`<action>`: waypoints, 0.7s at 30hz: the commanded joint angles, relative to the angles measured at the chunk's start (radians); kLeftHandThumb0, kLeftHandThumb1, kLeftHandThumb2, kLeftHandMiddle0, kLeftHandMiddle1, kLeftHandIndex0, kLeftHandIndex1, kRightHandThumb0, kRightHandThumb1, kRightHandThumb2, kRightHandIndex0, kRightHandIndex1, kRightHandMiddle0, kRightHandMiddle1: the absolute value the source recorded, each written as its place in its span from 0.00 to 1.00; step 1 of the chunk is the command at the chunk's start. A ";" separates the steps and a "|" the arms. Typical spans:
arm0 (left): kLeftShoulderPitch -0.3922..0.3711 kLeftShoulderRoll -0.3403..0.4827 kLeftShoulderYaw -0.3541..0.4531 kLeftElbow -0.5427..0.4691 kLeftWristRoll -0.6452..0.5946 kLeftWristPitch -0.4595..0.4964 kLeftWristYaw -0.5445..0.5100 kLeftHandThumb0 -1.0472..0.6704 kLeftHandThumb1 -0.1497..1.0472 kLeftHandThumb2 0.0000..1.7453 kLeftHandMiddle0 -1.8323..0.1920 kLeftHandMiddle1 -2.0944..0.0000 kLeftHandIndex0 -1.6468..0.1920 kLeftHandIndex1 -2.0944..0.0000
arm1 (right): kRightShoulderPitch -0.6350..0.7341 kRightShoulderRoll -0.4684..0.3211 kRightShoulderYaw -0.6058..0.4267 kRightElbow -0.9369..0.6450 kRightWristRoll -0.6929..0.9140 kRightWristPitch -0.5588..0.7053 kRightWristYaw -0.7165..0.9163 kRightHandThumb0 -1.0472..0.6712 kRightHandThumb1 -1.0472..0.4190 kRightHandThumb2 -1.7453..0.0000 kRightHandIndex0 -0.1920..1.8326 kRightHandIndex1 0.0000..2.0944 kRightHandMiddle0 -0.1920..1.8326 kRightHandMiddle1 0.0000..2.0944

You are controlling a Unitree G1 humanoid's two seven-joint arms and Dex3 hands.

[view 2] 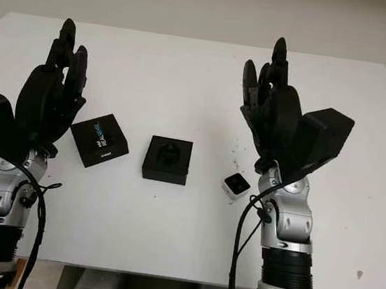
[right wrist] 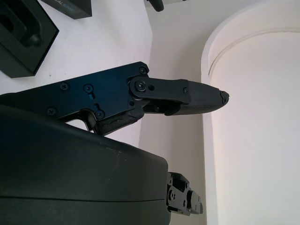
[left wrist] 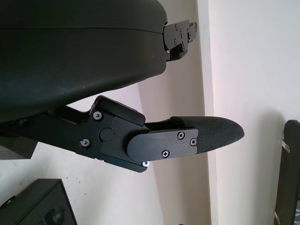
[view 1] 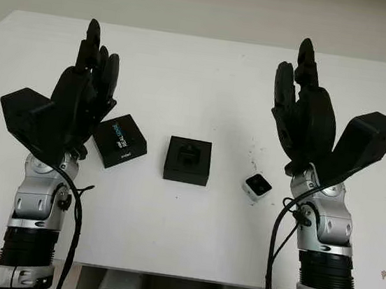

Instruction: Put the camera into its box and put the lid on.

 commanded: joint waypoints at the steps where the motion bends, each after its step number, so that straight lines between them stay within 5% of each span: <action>1: -0.004 -0.004 -0.004 -0.017 0.003 0.001 0.004 0.16 1.00 0.31 1.00 1.00 1.00 0.99 | -0.001 -0.004 -0.001 -0.022 0.003 0.000 0.003 0.22 0.00 0.74 0.00 0.00 0.00 0.00; 14: -0.009 -0.016 -0.008 -0.006 0.005 -0.004 0.018 0.17 1.00 0.31 1.00 0.99 1.00 0.99 | -0.022 -0.046 -0.023 -0.019 0.012 0.048 0.027 0.24 0.00 0.79 0.00 0.00 0.01 0.01; 21: -0.009 -0.023 -0.010 -0.009 0.000 -0.005 0.015 0.17 1.00 0.30 1.00 0.99 1.00 0.99 | -0.029 -0.241 0.003 -0.028 -0.117 0.052 0.108 0.27 0.07 0.97 0.17 0.08 0.18 0.10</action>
